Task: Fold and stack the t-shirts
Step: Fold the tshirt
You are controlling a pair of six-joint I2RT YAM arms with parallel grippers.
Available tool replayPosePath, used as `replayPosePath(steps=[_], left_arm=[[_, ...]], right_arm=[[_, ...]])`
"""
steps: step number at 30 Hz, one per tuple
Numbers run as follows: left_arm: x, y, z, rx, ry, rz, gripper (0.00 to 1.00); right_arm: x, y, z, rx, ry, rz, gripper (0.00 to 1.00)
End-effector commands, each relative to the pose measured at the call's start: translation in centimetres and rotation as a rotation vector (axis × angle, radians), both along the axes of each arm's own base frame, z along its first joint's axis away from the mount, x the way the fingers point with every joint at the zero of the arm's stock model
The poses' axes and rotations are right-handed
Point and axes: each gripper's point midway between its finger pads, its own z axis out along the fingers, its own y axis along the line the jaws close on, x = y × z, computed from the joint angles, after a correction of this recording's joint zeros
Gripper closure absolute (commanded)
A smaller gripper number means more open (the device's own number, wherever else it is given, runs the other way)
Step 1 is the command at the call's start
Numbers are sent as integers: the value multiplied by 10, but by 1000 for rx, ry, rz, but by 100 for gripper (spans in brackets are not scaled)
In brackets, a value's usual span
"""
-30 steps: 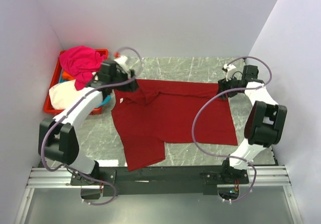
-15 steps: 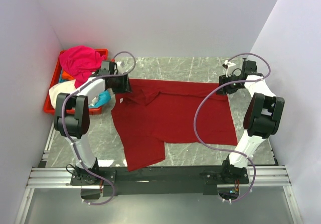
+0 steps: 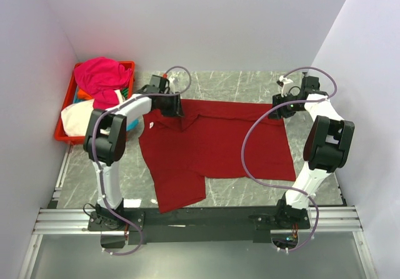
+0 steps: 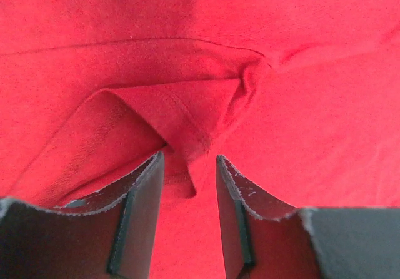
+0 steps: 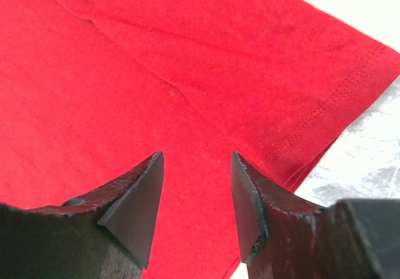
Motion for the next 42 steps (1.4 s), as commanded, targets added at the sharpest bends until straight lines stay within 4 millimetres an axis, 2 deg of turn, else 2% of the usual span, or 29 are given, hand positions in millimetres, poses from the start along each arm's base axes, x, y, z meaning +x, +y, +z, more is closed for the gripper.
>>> replayPosePath(steps=[1, 8, 18, 24, 32, 37, 42], left_arm=[[22, -8, 9, 5, -41, 94, 56], [31, -9, -6, 59, -18, 199, 55], [34, -14, -22, 58, 17, 196, 56], [31, -26, -16, 1, 17, 158, 70], [21, -38, -7, -60, 15, 105, 100], [14, -46, 0, -106, 15, 80, 100], [10, -53, 17, -174, 3, 77, 100]], right_arm=[[0, 7, 11, 20, -27, 14, 46], [-3, 8, 13, 18, -35, 17, 46], [-3, 9, 15, 20, -41, 20, 46], [-3, 9, 16, 22, -41, 19, 46], [-4, 8, 16, 21, -41, 16, 46], [-4, 8, 17, 20, -43, 17, 46], [-4, 8, 16, 22, -42, 16, 46]])
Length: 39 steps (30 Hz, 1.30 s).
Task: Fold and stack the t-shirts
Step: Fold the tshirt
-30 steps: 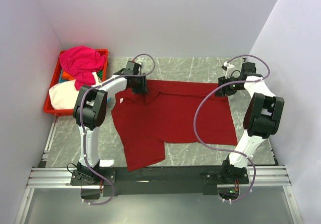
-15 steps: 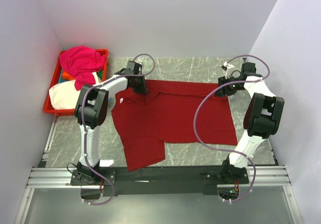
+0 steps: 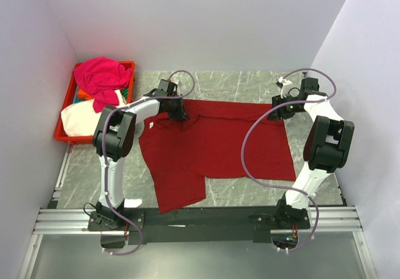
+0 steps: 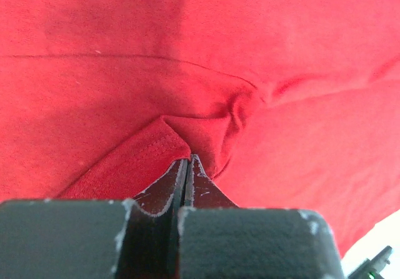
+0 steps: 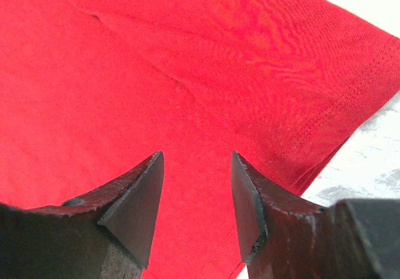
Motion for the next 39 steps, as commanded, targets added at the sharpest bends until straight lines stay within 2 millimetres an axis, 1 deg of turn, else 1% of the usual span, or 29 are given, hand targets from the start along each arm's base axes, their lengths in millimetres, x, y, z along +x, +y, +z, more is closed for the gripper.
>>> replayPosePath(steps=[1, 3, 5, 6, 8, 11, 15, 18, 23, 26, 27, 28, 29, 30, 31, 32, 34, 35, 36, 37, 39], left_arm=[[4, -19, 54, -125, -96, -26, 100], [-2, -25, 67, -183, -93, -30, 100], [-1, -27, 70, -198, -100, -32, 100], [-3, -29, 74, -213, -99, -33, 100], [-7, -32, 75, -233, -88, -43, 100], [-14, -35, 73, -248, -69, -52, 99], [-25, -38, 60, -248, -36, -57, 99], [-31, -41, 55, -251, -25, -54, 99], [-38, -44, 53, -241, -24, -47, 98], [-47, -44, 54, -213, -37, -43, 88], [-49, -45, 54, -208, -40, -47, 82], [-52, -45, 55, -208, -46, -53, 79], [-59, -48, 61, -207, -62, -75, 77], [-60, -46, 64, -189, -81, -71, 71], [-61, -45, 67, -172, -96, -73, 68], [-63, -42, 80, -148, -149, -85, 66], [-60, -30, 89, -91, -213, -61, 63], [-60, -21, 101, -64, -262, -50, 61], [-58, -12, 102, -31, -282, -22, 54], [-49, 5, 103, 14, -306, 36, 51], [-46, 24, 99, 26, -293, 85, 51]], right_arm=[[1, 5, 20, 6, -55, 9, 46], [0, 4, 20, 4, -55, 10, 46], [1, 4, 19, 5, -56, 12, 46], [0, 4, 20, 5, -56, 11, 46], [1, 4, 21, 7, -57, 10, 46], [1, 4, 22, 9, -59, 10, 46], [1, 3, 23, 9, -63, 10, 46], [1, 2, 24, 7, -65, 10, 46], [0, 2, 24, 5, -66, 10, 46], [0, 1, 22, 0, -65, 11, 46], [0, 1, 21, -1, -63, 9, 46], [0, 1, 21, -3, -65, 10, 46], [0, 1, 21, -3, -63, 10, 46], [-1, 1, 20, -3, -63, 11, 46], [-1, 1, 20, -2, -62, 13, 46], [-1, 1, 21, -5, -64, 13, 46], [-2, 1, 19, -4, -63, 13, 46], [-2, 2, 20, -3, -65, 14, 46], [-2, 2, 20, -3, -64, 13, 46], [-2, 2, 20, -1, -63, 15, 46], [-2, 3, 21, 3, -66, 14, 46]])
